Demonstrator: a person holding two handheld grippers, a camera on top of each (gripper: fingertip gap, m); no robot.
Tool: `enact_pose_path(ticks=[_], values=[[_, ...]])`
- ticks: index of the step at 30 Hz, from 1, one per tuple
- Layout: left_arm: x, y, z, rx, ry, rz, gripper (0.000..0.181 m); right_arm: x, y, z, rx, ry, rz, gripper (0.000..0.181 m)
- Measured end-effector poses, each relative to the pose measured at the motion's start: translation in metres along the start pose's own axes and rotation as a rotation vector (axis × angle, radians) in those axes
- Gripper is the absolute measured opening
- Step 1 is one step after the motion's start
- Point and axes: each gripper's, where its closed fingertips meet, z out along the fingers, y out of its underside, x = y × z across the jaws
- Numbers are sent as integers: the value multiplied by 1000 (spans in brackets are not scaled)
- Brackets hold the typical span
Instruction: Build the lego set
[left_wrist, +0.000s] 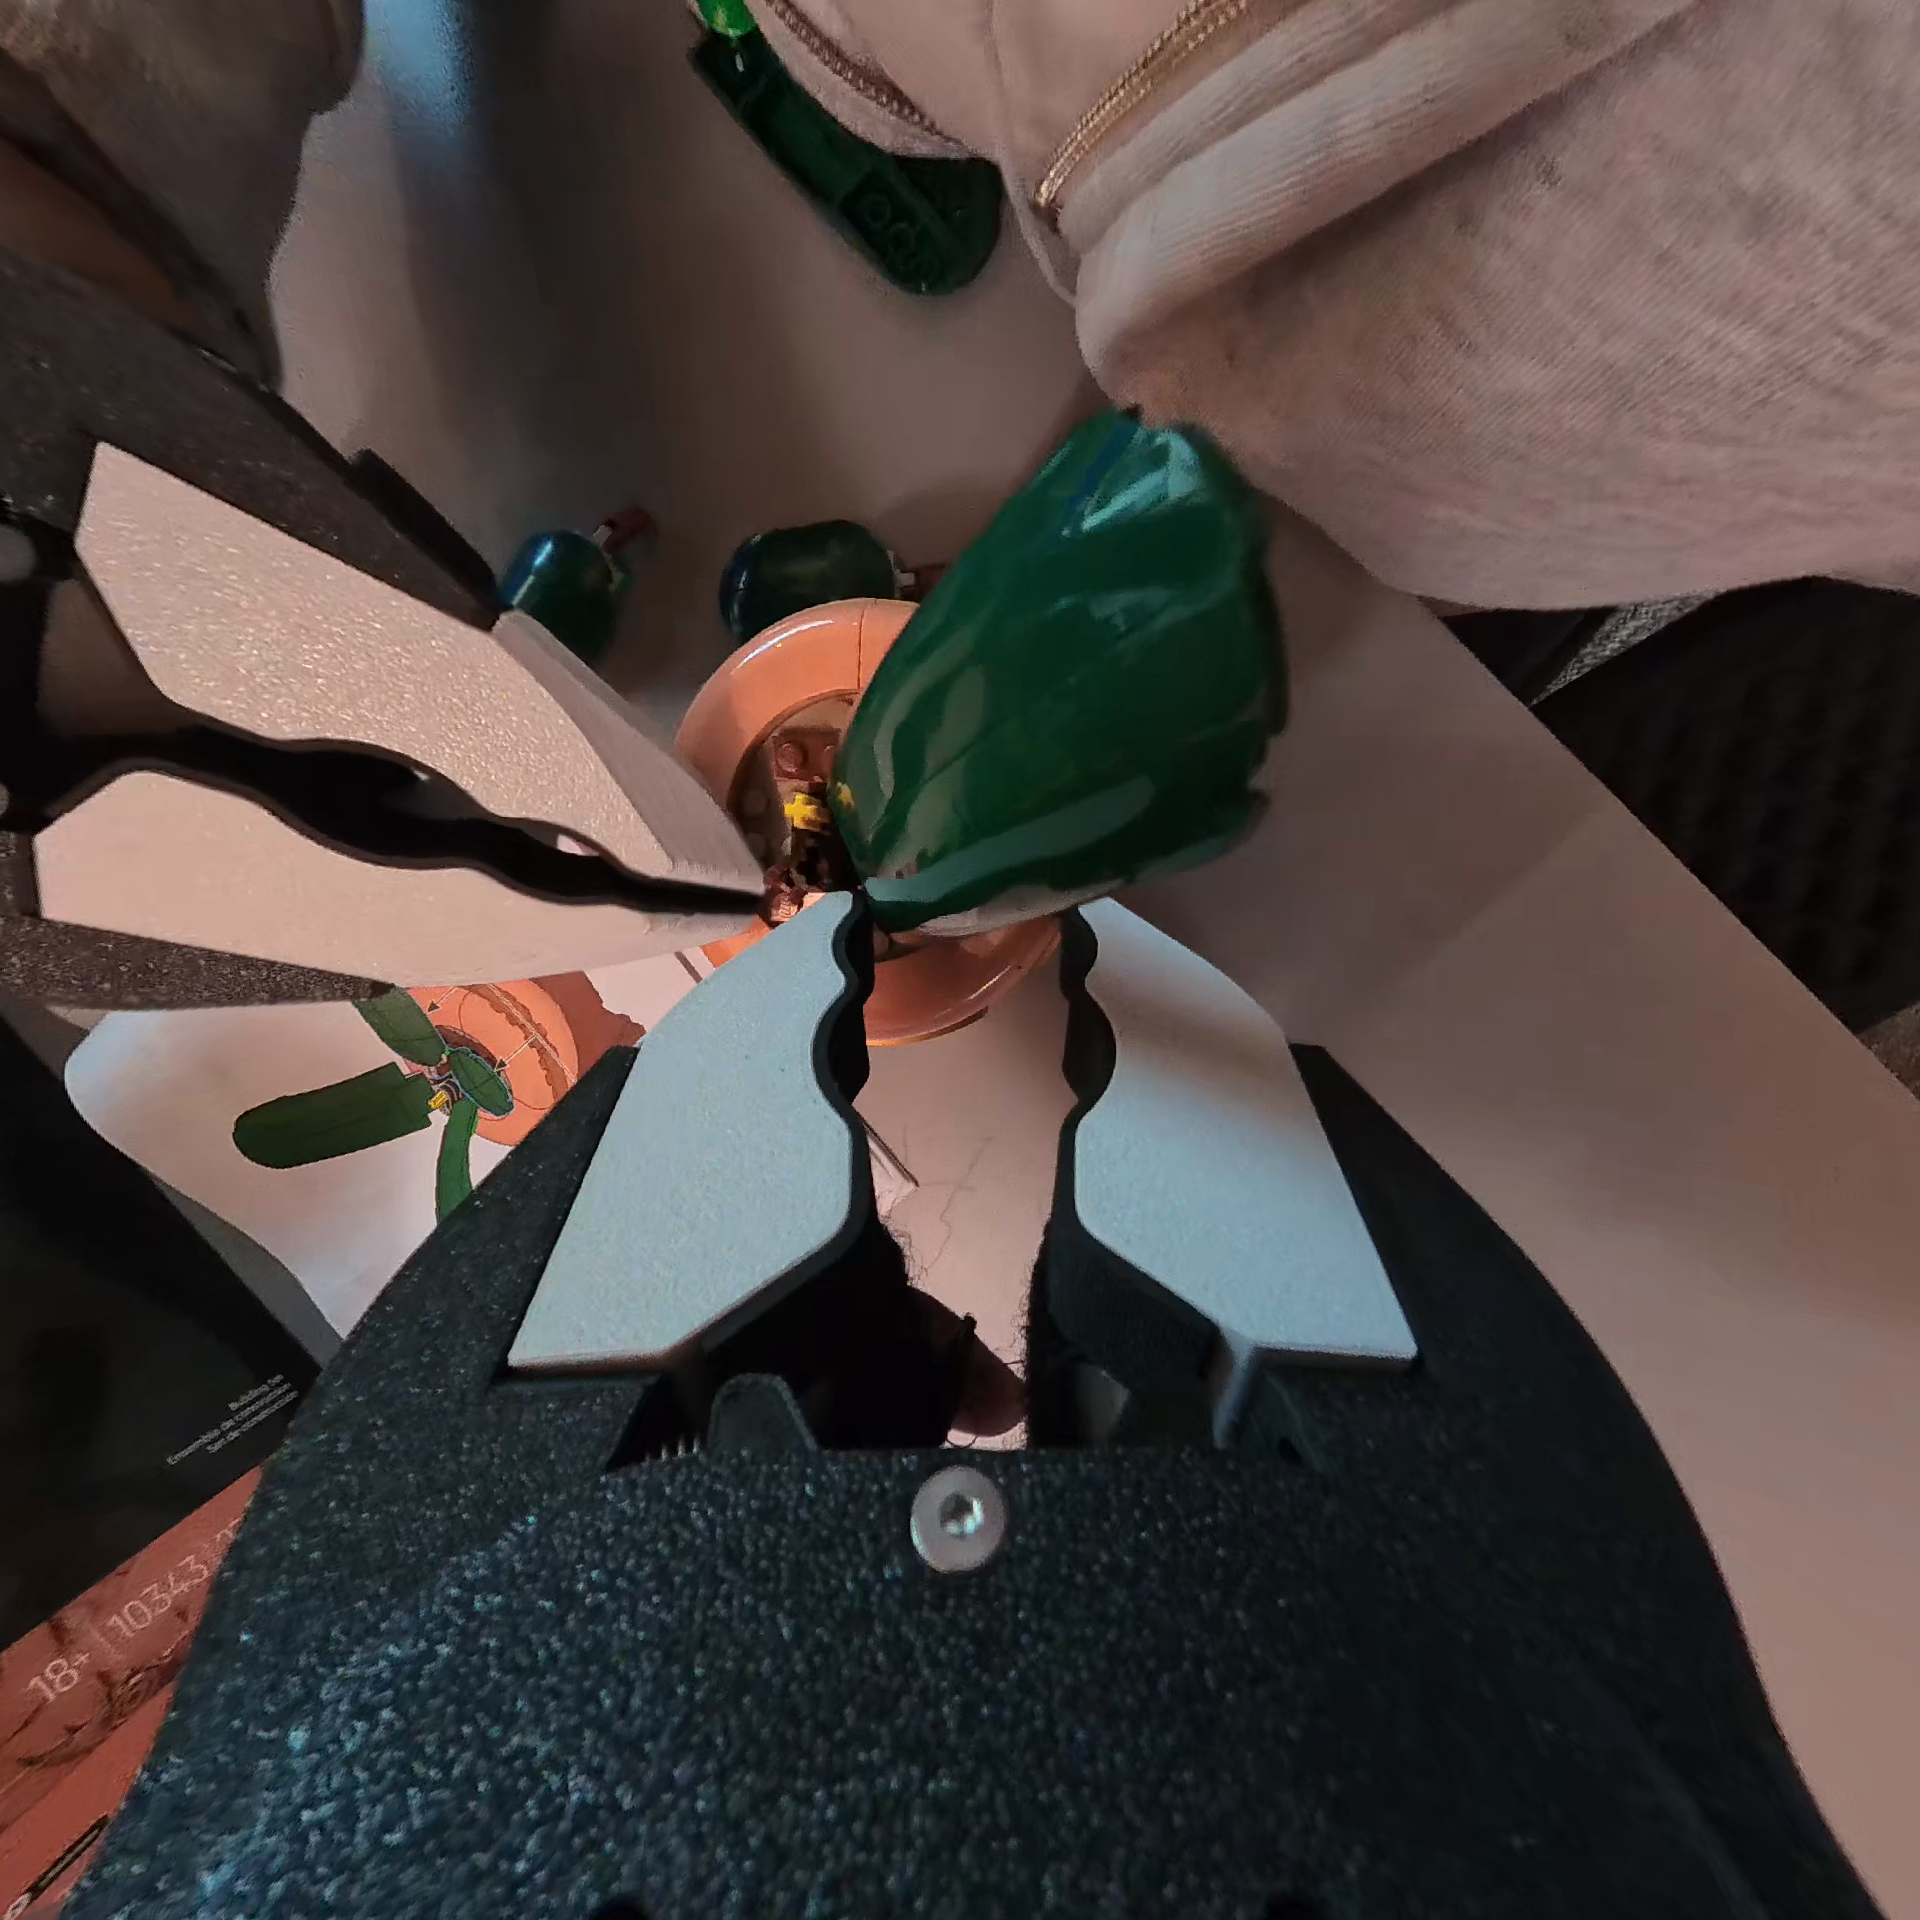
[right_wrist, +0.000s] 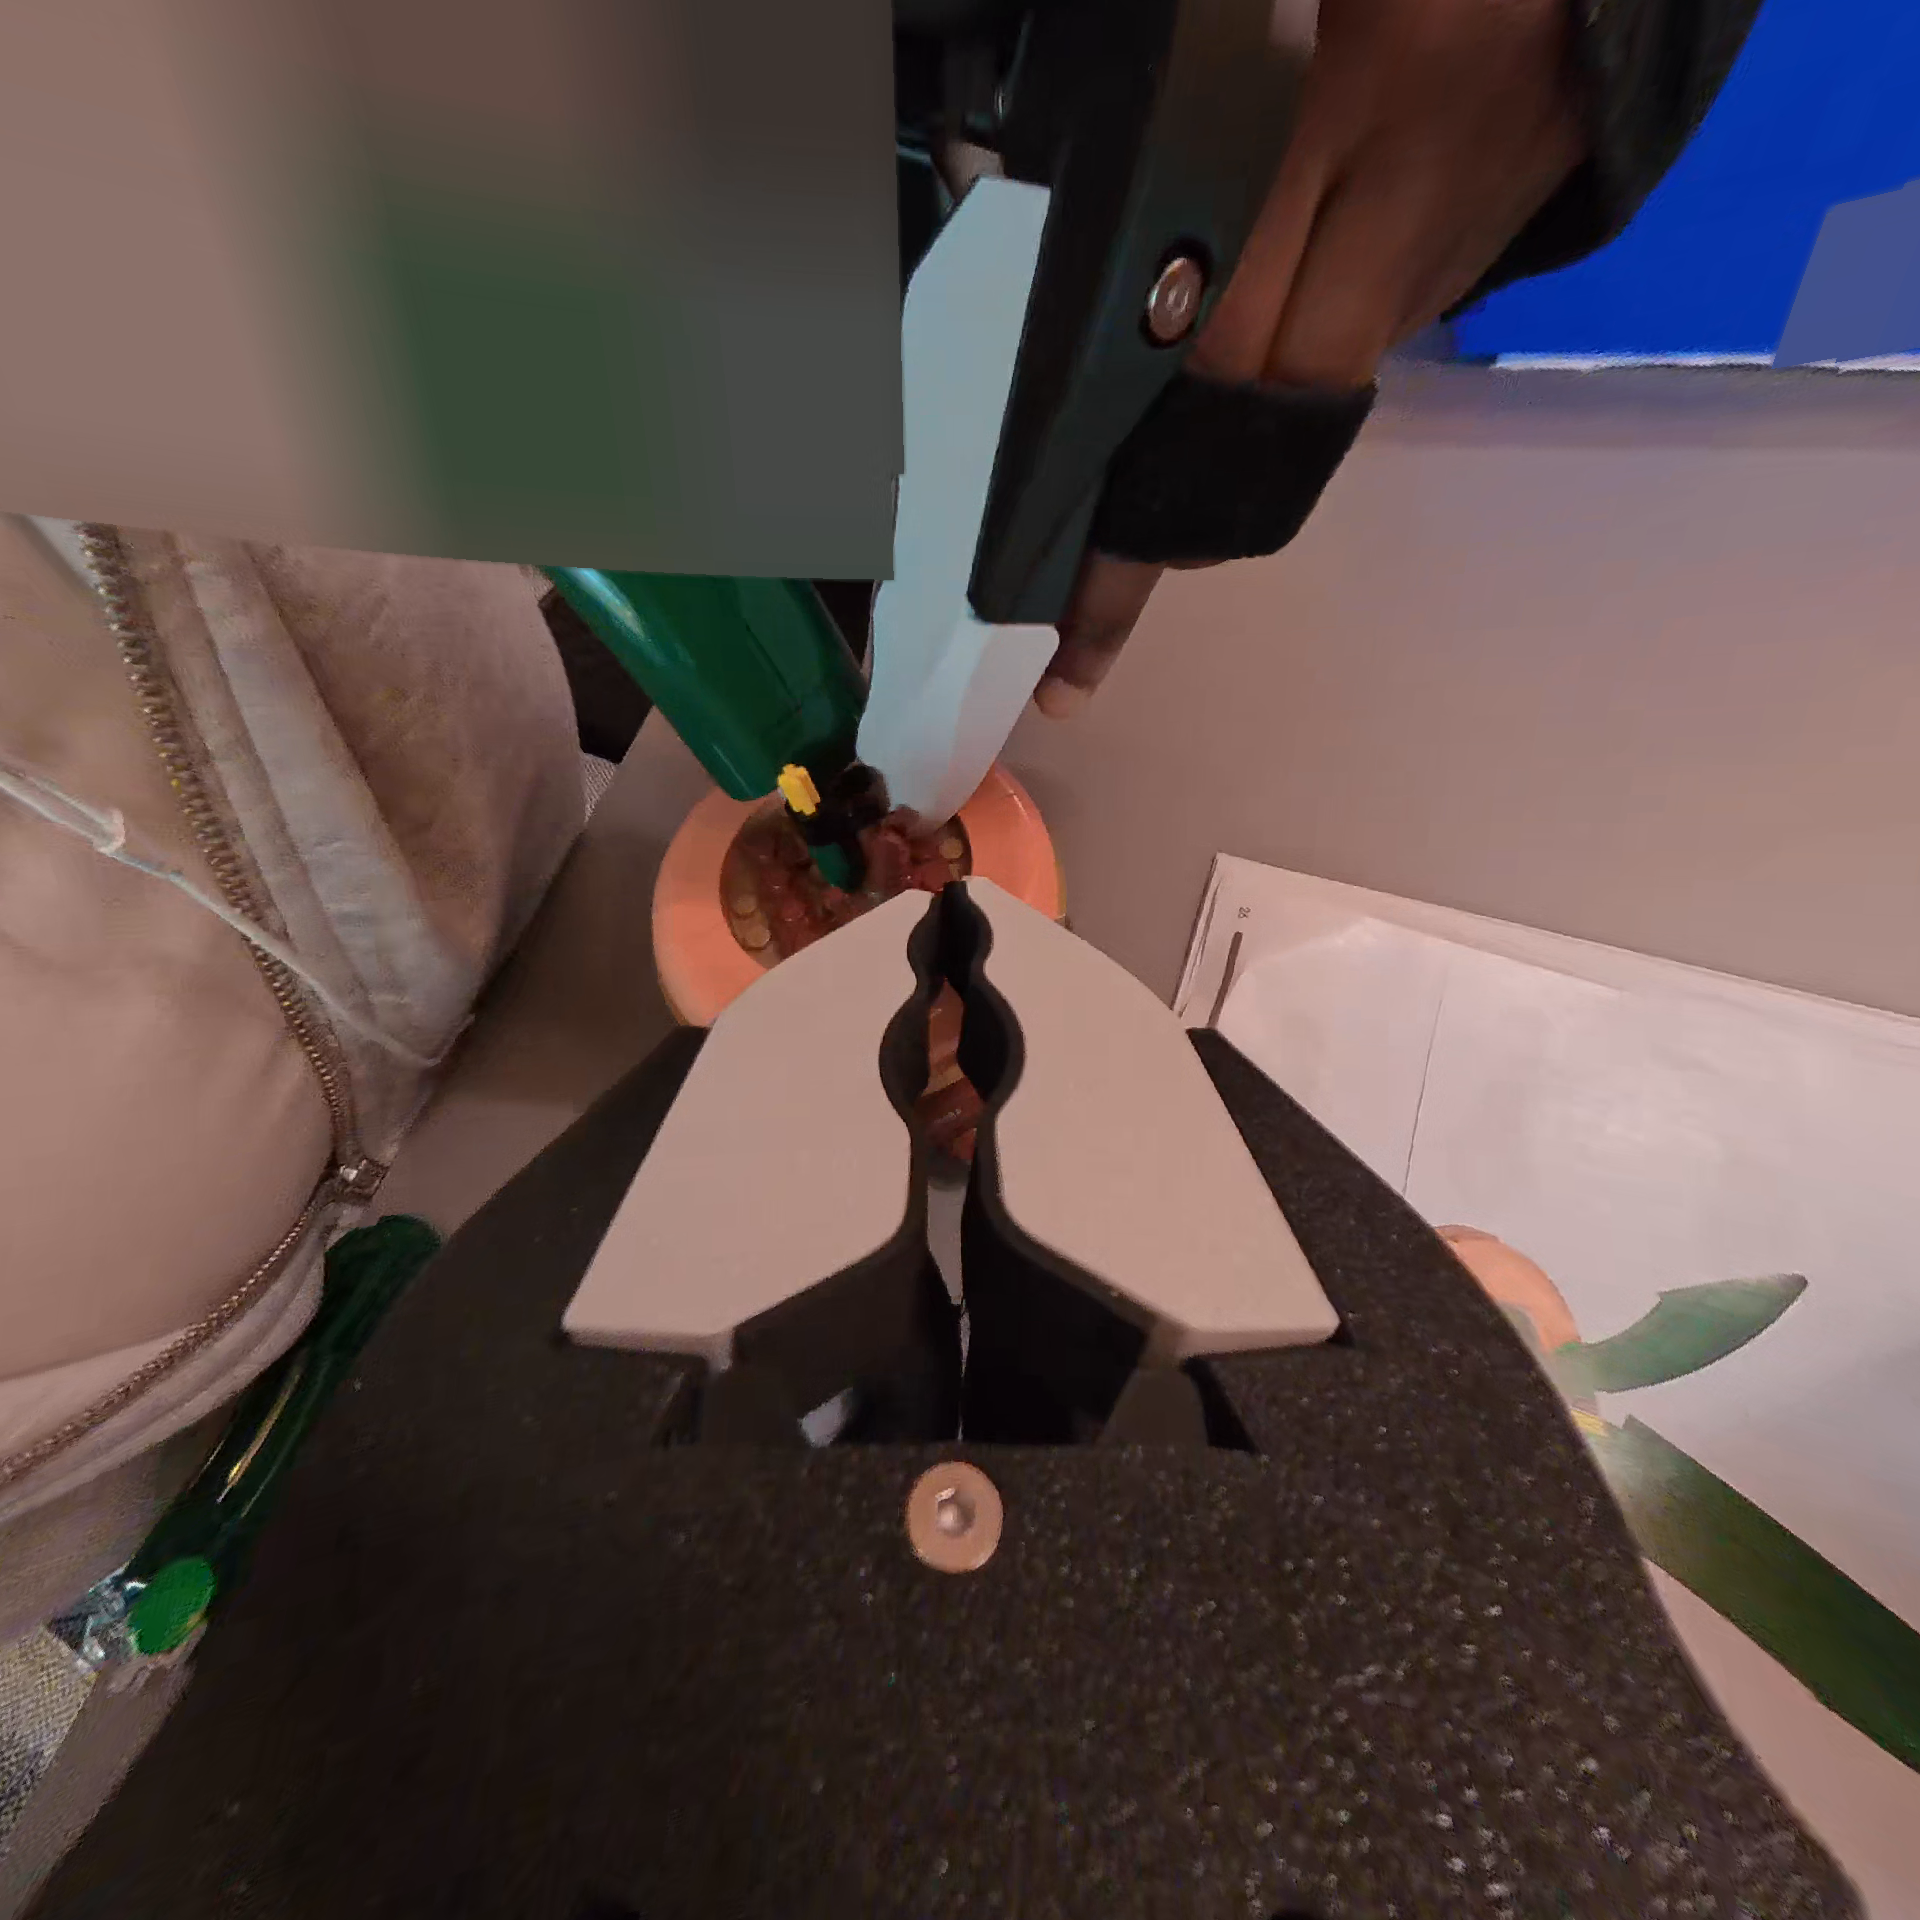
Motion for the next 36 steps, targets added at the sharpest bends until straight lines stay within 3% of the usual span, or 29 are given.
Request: enact_pose_path(ticks=[8,21,24,27,30,33,36], values=[[0,0,0,-26,6,20,34,-3,2,2,-140,-51,7,0],[0,-2,1,-9,11,16,33,-3,4,1,-474,-39,-216,0],[0,-2,1,18,-9,2,33,-3,4,1,-454,-31,-202,0],[3,-2,2,105,-77,-94,38,-4,4,0,-376,-22,-167,0],[11,-7,-2,294,-160,-314,57,-7,5,-3,-302,-25,-135,0],[9,3,-12,417,-383,-506,68,-1,0,-13,-215,13,-113,0],[11,3,-20,554,-575,-653,68,-1,-1,-18,-167,2,-96,0]])
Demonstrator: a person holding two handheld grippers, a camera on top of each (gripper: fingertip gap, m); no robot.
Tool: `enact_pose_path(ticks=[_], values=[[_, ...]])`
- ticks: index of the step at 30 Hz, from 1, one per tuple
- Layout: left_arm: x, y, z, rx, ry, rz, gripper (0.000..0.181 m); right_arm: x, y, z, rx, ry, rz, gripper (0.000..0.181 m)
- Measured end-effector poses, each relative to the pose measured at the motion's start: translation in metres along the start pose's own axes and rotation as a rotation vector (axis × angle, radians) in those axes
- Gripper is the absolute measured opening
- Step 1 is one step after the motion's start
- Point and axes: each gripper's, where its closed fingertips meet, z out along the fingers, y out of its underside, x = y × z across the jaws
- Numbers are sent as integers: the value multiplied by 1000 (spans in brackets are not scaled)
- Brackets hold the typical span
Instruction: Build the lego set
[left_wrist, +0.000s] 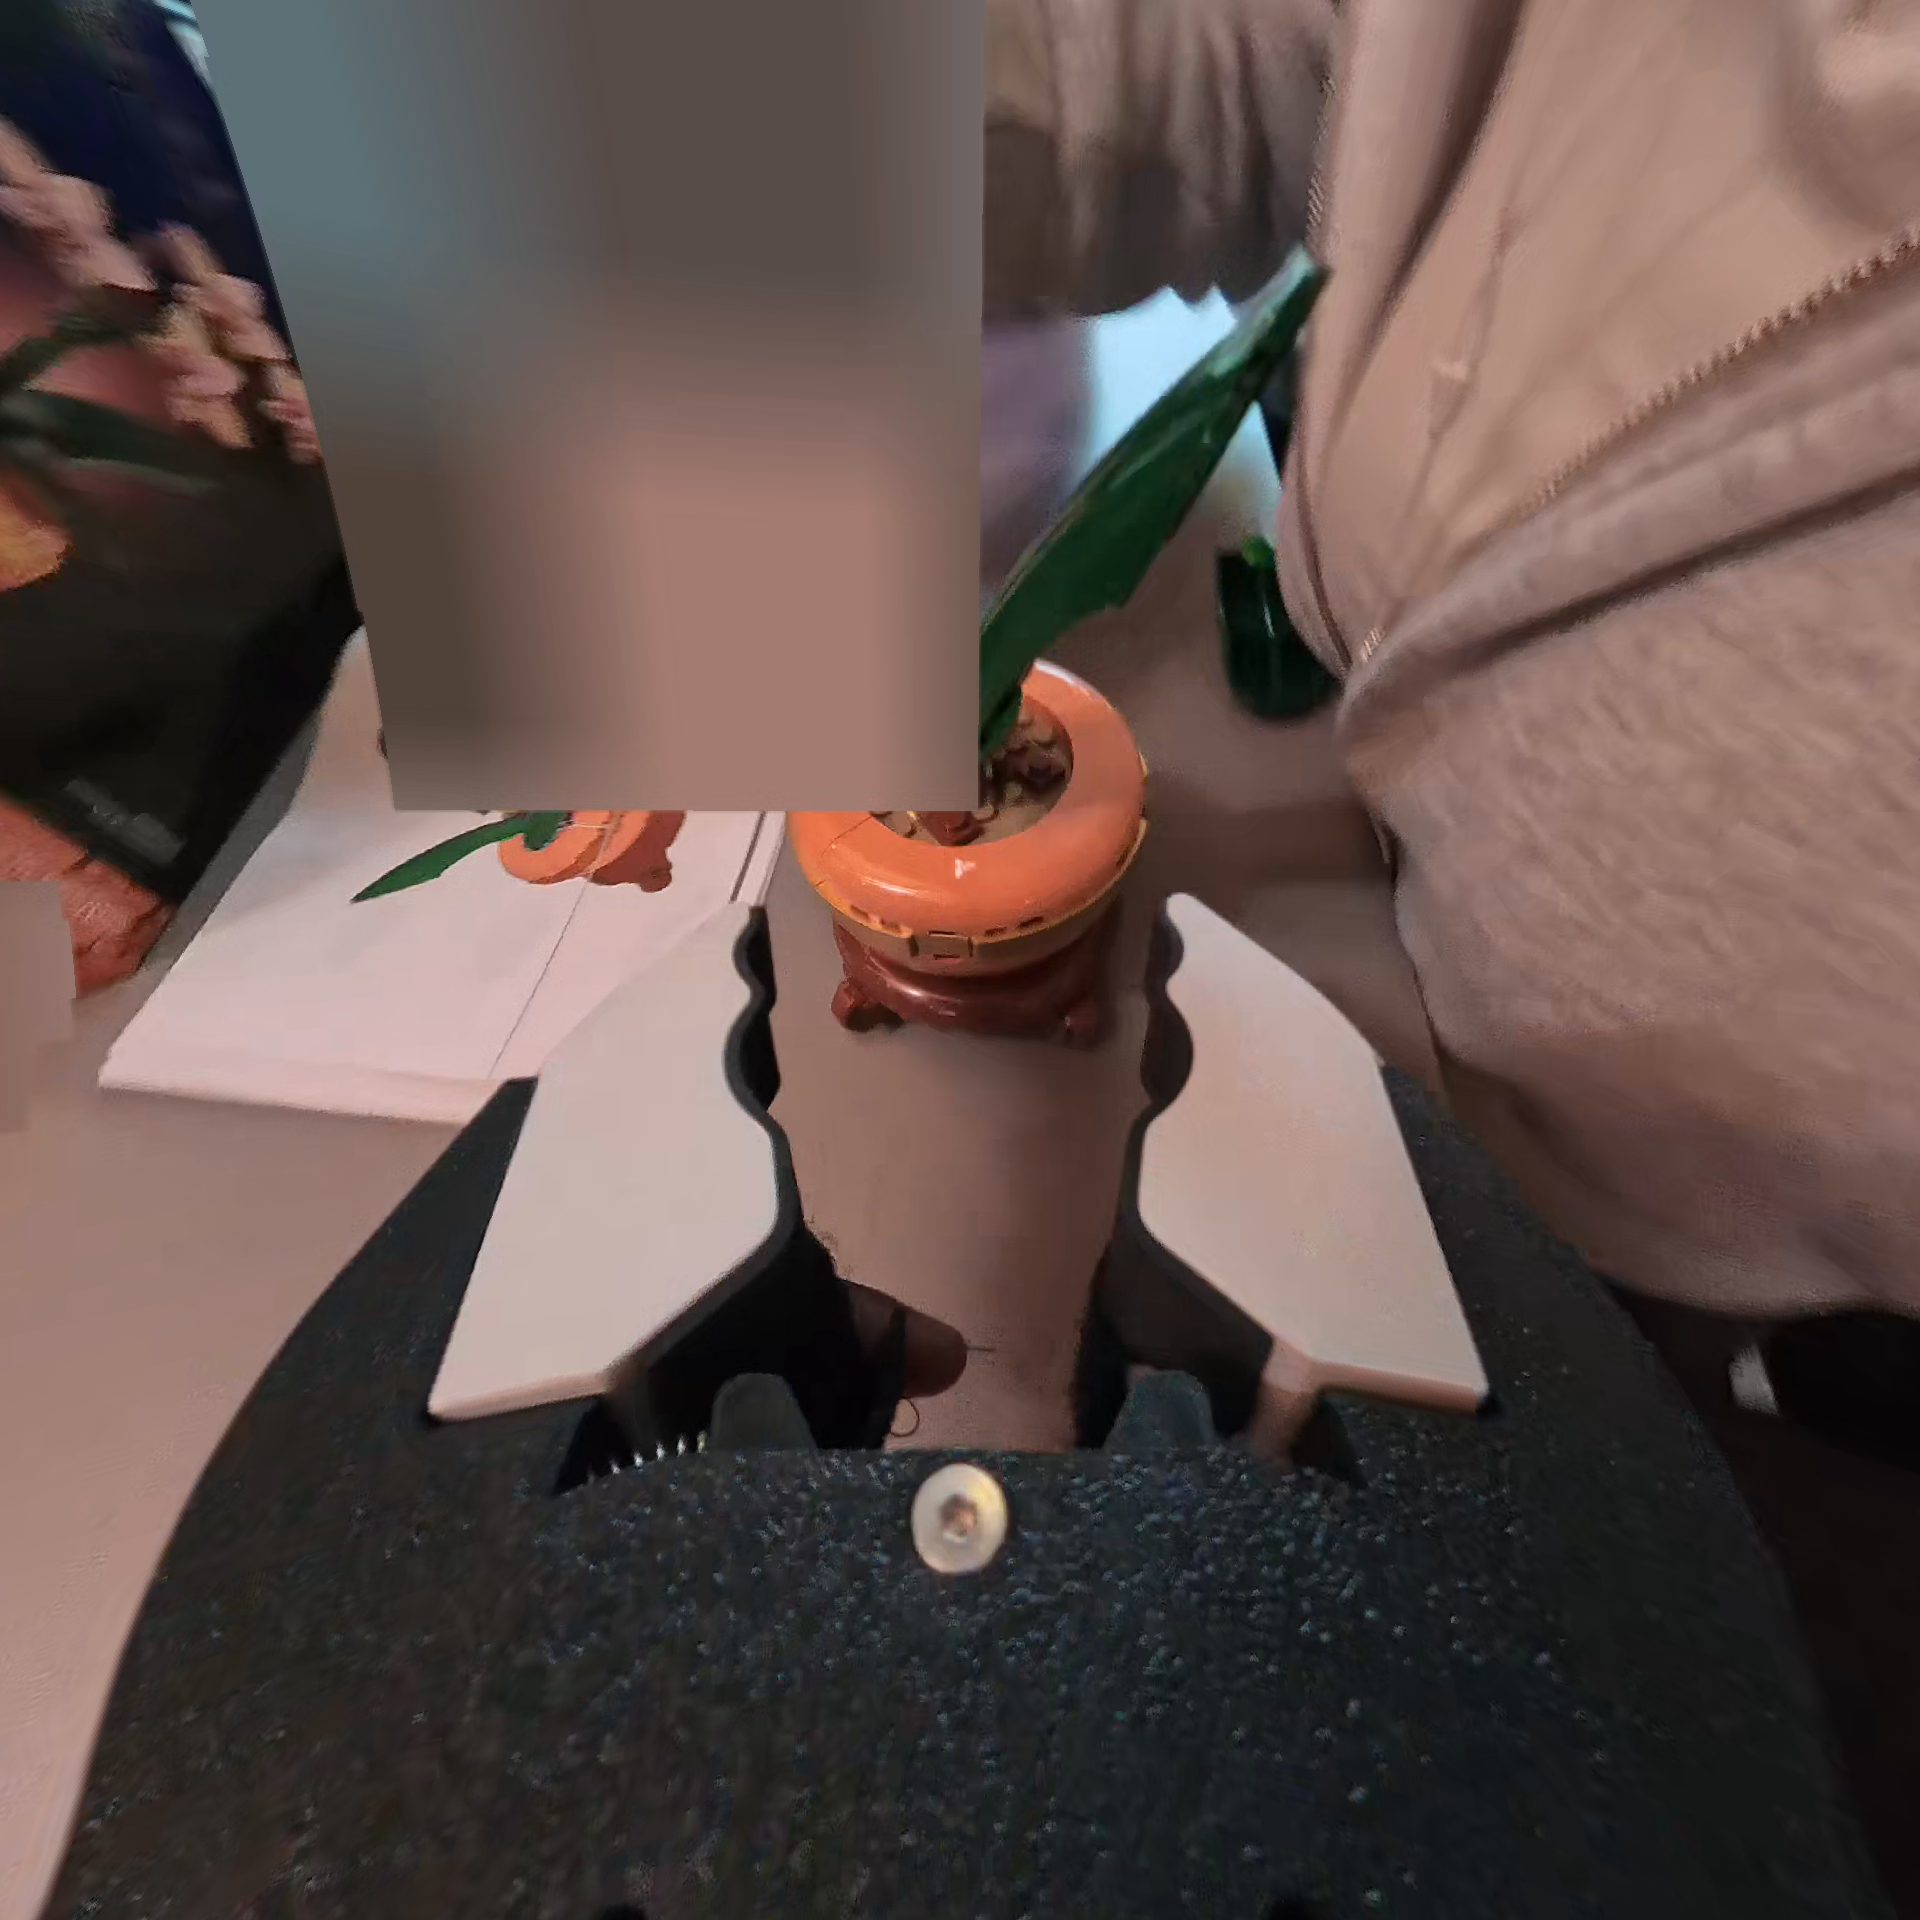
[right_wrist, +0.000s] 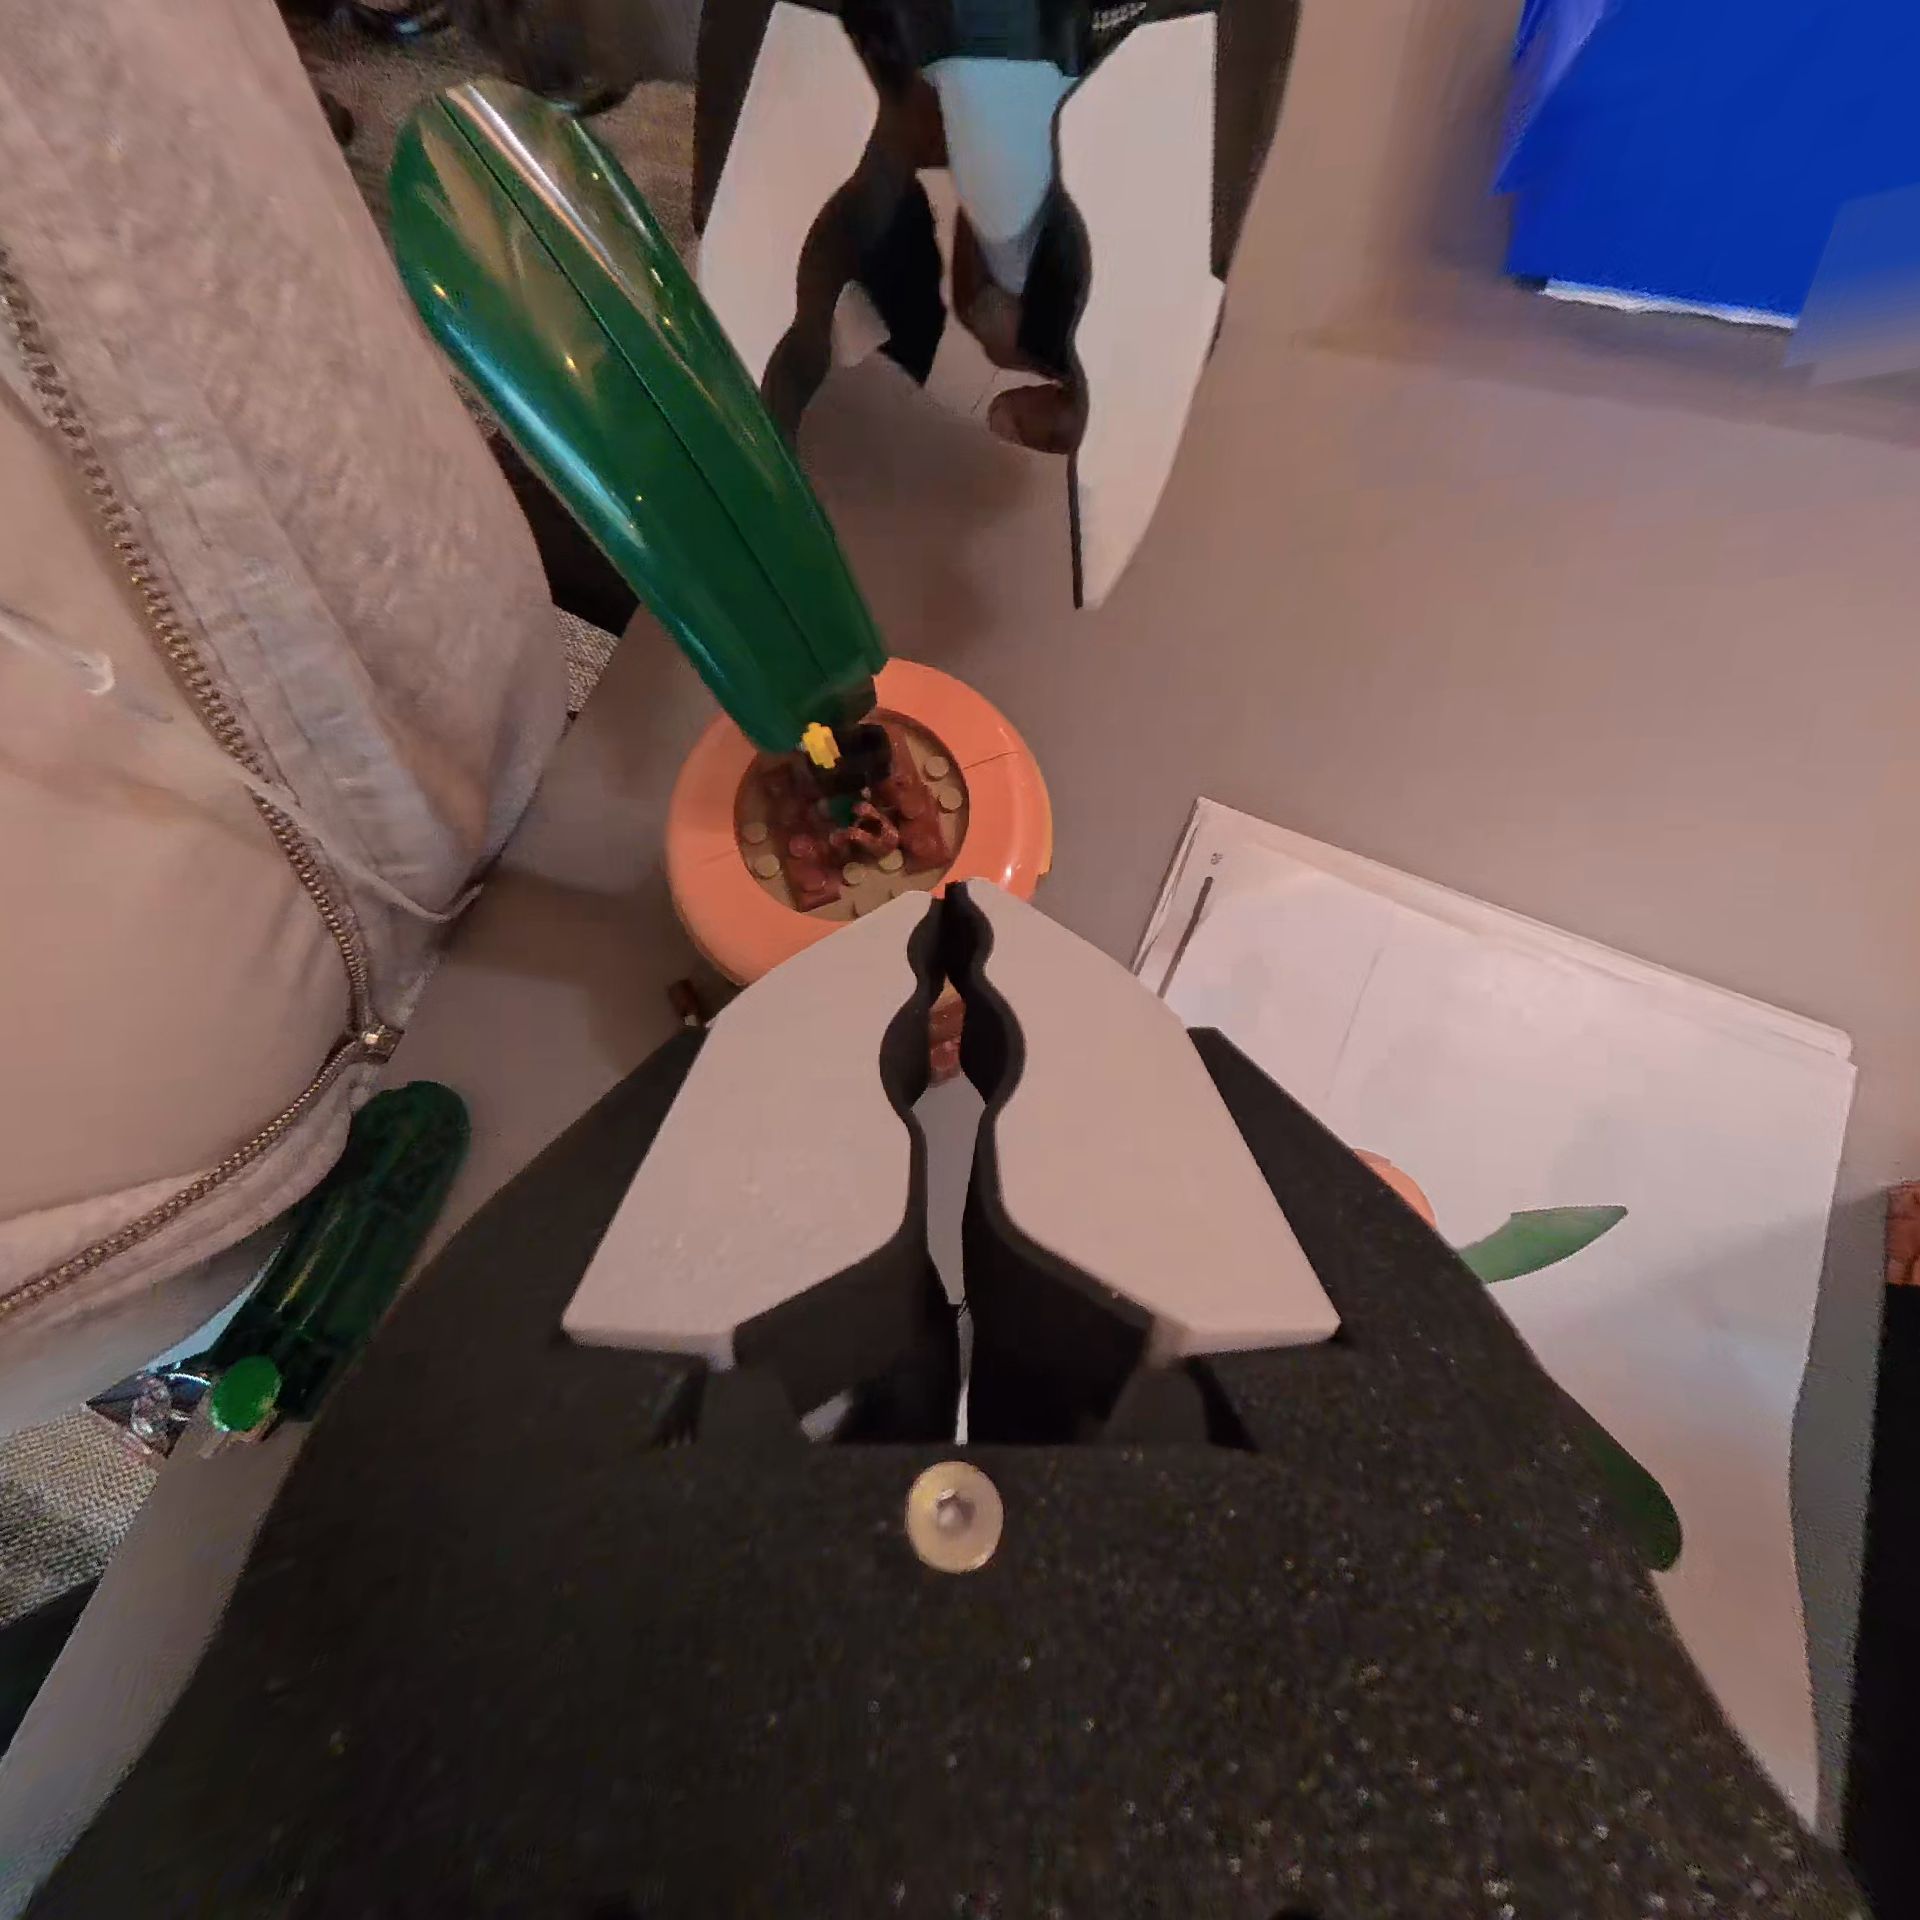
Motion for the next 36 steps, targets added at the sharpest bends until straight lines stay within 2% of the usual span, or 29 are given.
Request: enact_pose_path(ticks=[5,12,15,24,36], values=[[2,-3,8,120,-270,-67,66,-3,-13,6,45,-35,-60,0],[3,3,30,116,-410,-89,72,-4,-8,18,-194,-202,-88,0],[2,-1,29,155,-420,-111,74,-7,-8,22,-264,-233,-100,0],[5,0,33,147,-359,-131,69,-4,-6,25,-385,-223,-117,0],[4,0,34,150,-343,-145,69,-1,-5,26,-428,-166,-165,0]])
